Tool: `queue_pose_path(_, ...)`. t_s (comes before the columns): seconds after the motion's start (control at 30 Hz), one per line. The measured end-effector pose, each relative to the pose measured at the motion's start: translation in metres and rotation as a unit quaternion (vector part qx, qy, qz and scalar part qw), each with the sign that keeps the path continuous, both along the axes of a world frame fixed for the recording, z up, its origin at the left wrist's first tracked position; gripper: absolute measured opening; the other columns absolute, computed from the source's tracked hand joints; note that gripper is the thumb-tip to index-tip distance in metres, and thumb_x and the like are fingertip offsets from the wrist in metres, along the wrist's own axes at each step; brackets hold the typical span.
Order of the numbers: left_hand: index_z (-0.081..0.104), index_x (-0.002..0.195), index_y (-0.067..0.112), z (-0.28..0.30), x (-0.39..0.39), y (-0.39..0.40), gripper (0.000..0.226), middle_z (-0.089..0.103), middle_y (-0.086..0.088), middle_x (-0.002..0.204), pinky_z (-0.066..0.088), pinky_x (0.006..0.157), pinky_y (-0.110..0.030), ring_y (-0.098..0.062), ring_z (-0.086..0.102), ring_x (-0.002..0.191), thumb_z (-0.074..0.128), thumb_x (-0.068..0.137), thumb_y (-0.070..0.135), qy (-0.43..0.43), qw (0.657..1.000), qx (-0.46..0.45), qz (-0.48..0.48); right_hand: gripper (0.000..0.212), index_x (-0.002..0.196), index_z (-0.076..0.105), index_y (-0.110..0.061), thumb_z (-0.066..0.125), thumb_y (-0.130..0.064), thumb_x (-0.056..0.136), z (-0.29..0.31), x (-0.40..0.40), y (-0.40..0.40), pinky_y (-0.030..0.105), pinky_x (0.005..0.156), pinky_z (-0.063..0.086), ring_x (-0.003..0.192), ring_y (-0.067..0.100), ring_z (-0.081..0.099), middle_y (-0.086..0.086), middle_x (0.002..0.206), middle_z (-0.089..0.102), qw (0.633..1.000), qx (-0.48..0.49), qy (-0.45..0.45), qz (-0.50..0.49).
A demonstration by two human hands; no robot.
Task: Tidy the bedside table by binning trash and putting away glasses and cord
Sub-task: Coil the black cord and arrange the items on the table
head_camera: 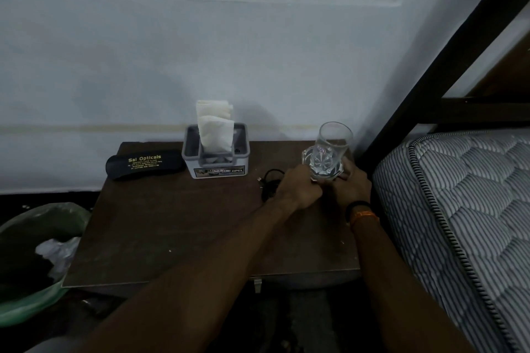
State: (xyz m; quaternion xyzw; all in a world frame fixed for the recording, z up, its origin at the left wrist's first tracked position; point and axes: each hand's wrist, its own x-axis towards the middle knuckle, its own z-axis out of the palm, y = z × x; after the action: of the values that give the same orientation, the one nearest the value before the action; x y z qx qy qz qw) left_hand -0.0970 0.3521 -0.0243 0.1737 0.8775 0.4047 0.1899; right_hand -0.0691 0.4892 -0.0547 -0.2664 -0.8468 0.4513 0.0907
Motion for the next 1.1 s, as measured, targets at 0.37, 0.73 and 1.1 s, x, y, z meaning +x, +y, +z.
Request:
queue_pose_path(0.37,0.067,0.101,0.012,-0.027,-0.004,-0.062,0.024,0.064,-0.007,0.110,0.045,0.092,-0.037,-0.026,0.057,0.102,0.059,0.079,0.015,0.244,0.968,-0.041,-0.035,0.011,0.085,0.070,-0.021,0.073,-0.018,0.075,0.007,0.018,-0.031,0.035,0.084,0.053,0.097,0.028,0.067,0.005,0.098,0.073,0.989,0.119,-0.061,-0.066)
queue_pose_path(0.73,0.059,0.133,0.014,-0.058,0.008,-0.107,0.051,0.051,-0.001,0.144,0.034,0.113,-0.029,-0.016,0.046,0.133,0.065,0.089,0.039,0.173,0.983,-0.049,-0.025,0.052,0.126,0.062,-0.018,0.078,-0.031,0.078,0.002,0.029,-0.071,0.036,0.094,0.054,0.103,0.019,0.066,0.001,0.120,0.066,0.988,0.039,-0.071,0.133)
queue_pose_path(1.1,0.053,0.140,0.026,-0.070,0.010,-0.114,0.050,0.038,-0.004,0.155,0.021,0.112,-0.023,-0.022,0.034,0.142,0.063,0.092,0.036,0.223,0.970,-0.058,-0.082,0.054,0.118,0.069,-0.014,0.088,-0.019,0.068,0.002,0.024,-0.068,0.012,0.073,0.049,0.090,0.011,0.064,0.001,0.119,0.067,0.980,0.044,-0.066,0.183)
